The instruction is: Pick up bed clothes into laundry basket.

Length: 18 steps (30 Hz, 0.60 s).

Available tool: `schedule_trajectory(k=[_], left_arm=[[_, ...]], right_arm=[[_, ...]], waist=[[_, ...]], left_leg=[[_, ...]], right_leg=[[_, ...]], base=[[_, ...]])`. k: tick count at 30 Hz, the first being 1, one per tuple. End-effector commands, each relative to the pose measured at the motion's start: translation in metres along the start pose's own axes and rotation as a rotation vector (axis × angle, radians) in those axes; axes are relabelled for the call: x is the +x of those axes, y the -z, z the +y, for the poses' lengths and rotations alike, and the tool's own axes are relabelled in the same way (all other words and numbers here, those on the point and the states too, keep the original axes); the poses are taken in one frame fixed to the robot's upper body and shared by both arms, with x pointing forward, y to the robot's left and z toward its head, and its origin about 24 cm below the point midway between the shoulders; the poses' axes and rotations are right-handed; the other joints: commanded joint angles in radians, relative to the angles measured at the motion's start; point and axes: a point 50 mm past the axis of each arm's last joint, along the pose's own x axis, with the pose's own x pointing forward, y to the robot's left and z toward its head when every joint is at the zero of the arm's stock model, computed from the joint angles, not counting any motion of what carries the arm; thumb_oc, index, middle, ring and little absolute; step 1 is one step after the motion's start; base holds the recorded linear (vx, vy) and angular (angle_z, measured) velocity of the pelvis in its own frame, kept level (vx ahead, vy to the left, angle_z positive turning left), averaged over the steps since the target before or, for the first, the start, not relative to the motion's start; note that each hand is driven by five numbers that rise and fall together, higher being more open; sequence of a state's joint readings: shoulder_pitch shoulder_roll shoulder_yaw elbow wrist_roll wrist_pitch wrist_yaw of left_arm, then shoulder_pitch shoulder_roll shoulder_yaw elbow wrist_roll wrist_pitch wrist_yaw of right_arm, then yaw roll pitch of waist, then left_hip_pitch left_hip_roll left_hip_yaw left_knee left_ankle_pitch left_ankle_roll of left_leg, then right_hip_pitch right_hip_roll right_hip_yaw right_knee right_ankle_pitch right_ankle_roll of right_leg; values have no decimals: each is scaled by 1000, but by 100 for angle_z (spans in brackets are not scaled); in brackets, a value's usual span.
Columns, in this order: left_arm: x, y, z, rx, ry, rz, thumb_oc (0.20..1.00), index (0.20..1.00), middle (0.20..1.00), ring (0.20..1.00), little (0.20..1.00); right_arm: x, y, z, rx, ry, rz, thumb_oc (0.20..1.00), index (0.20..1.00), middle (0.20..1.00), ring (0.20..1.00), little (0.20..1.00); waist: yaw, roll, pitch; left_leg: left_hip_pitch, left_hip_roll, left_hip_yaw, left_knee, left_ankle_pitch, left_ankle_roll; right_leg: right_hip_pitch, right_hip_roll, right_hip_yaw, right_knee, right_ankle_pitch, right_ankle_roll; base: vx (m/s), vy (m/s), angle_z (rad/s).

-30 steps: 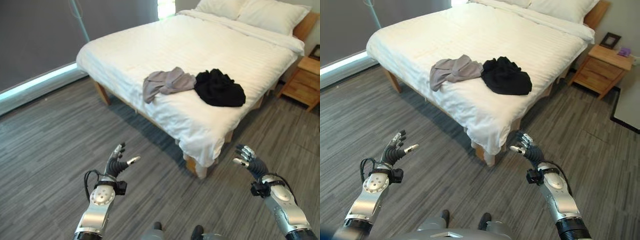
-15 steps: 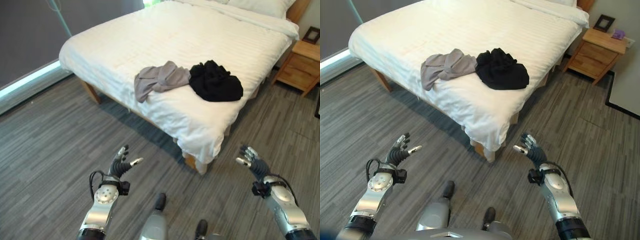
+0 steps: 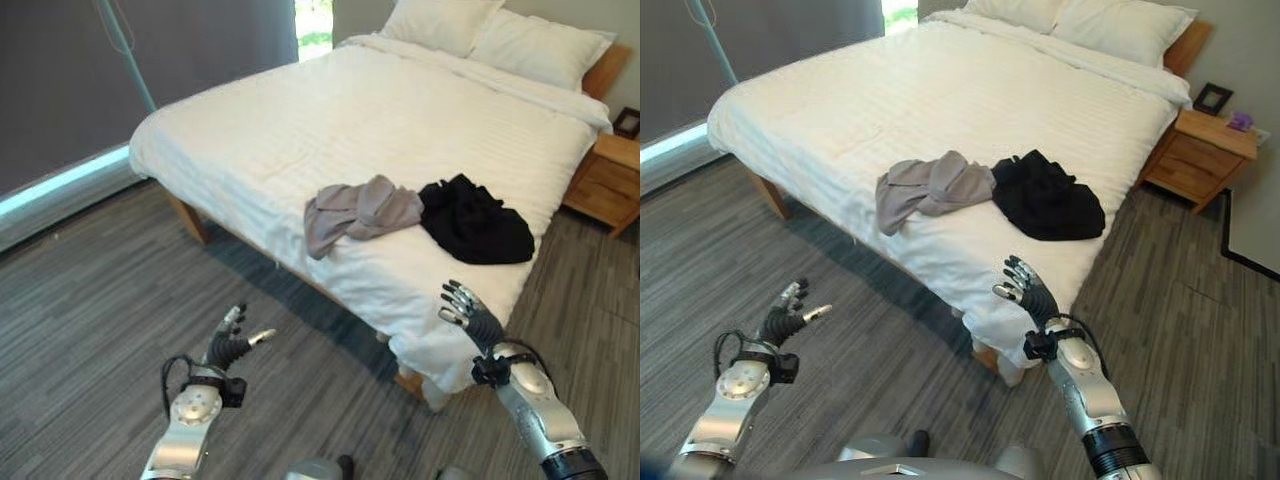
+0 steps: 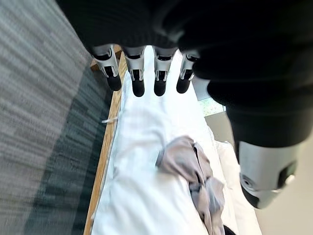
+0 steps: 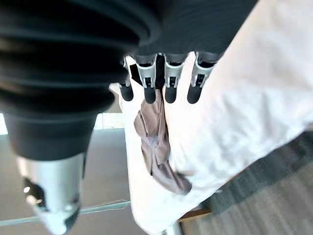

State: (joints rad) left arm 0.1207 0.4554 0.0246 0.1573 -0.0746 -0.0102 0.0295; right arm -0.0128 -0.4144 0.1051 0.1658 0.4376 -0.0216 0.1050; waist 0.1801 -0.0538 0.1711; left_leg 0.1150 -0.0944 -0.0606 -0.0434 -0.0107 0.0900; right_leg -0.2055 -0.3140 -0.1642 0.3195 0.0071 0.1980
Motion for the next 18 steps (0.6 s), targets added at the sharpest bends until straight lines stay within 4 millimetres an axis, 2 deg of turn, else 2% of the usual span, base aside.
schedule_trajectory(k=[1,2,3,4,5,6,8,9,10,12,13,14,16,18], left_arm=[[3,-29,19,80,-25,-141,1000,1000,1000,1000,1000],[4,-29,18,80,-25,-142,1000,1000,1000,1000,1000],[-1,-26,16,70,-5,-133,1000,1000,1000,1000,1000],[-5,-20,13,53,7,-116,1000,1000,1000,1000,1000],[-6,-19,9,27,27,-116,1000,1000,1000,1000,1000],[-8,-17,5,6,44,-113,1000,1000,1000,1000,1000],[-13,-13,-4,-60,84,-96,1000,1000,1000,1000,1000],[-13,-12,-5,-72,96,-95,1000,1000,1000,1000,1000],[-14,-12,-5,-64,109,-92,1000,1000,1000,1000,1000],[-15,-13,-5,-64,131,-90,1000,1000,1000,1000,1000],[-15,-14,-5,-70,135,-94,1000,1000,1000,1000,1000],[-14,-17,-6,-55,157,-104,1000,1000,1000,1000,1000],[-14,-17,-6,-58,155,-105,1000,1000,1000,1000,1000],[-11,-24,-8,-41,183,-129,1000,1000,1000,1000,1000]], right_arm=[[7,-66,-44,-155,120,-210,1000,1000,1000,1000,1000],[7,-66,-44,-155,121,-211,1000,1000,1000,1000,1000],[11,-79,-58,-219,149,-216,1000,1000,1000,1000,1000],[14,-85,-76,-293,202,-175,1000,1000,1000,1000,1000],[21,-97,-93,-374,245,-142,1000,1000,1000,1000,1000],[26,-106,-102,-403,269,-119,1000,1000,1000,1000,1000],[39,-136,-131,-495,366,-63,1000,1000,1000,1000,1000],[44,-148,-137,-511,396,-56,1000,1000,1000,1000,1000],[43,-168,-153,-605,459,-7,1000,1000,1000,1000,1000],[38,-195,-176,-735,601,78,1000,1000,1000,1000,1000],[38,-200,-179,-765,635,103,1000,1000,1000,1000,1000],[26,-209,-195,-844,727,181,1000,1000,1000,1000,1000],[27,-211,-195,-847,726,178,1000,1000,1000,1000,1000],[15,-219,-206,-910,808,219,1000,1000,1000,1000,1000]], waist=[[5,-60,11],[5,-61,11],[35,-78,-6],[50,-93,-16],[54,-94,-19],[64,-97,-19],[79,-97,-16],[82,-96,-12],[89,-97,-7],[101,-96,2],[103,-94,7],[115,-96,17],[111,-93,17],[123,-90,41]], left_leg=[[-41,61,-102,-44,78,-45],[-45,59,-103,-44,82,-44],[-47,58,-112,-44,72,-46],[-50,55,-114,-44,70,-50],[-57,60,-123,-44,72,-54],[-61,63,-128,-44,74,-57],[-75,73,-137,-44,79,-66],[-79,77,-141,-44,80,-68],[-83,81,-145,-44,81,-71],[-92,88,-159,-44,83,-75],[-98,89,-167,-44,85,-76],[-117,92,-185,-44,91,-80],[-119,92,-187,-44,92,-80],[-158,93,-209,-44,103,-86]], right_leg=[[161,133,94,-274,209,-43],[159,131,94,-275,212,-42],[200,113,42,-322,224,-29],[214,111,31,-340,229,-30],[227,120,28,-353,218,-36],[231,125,18,-364,213,-39],[233,135,5,-370,197,-46],[233,140,2,-374,190,-49],[233,145,-4,-378,184,-51],[234,154,-16,-381,174,-54],[233,157,-20,-383,173,-55],[224,163,-31,-385,170,-57],[223,163,-33,-384,170,-57],[200,171,-48,-396,171,-59]], base=[[164,-91,46],[163,-89,89],[145,-92,96],[201,-140,72],[121,-124,23],[67,-96,7],[27,-69,5],[19,-65,2],[10,-57,5],[20,-57,13],[1,-76,13],[-9,-58,13],[-14,-43,19],[-52,-74,24]])
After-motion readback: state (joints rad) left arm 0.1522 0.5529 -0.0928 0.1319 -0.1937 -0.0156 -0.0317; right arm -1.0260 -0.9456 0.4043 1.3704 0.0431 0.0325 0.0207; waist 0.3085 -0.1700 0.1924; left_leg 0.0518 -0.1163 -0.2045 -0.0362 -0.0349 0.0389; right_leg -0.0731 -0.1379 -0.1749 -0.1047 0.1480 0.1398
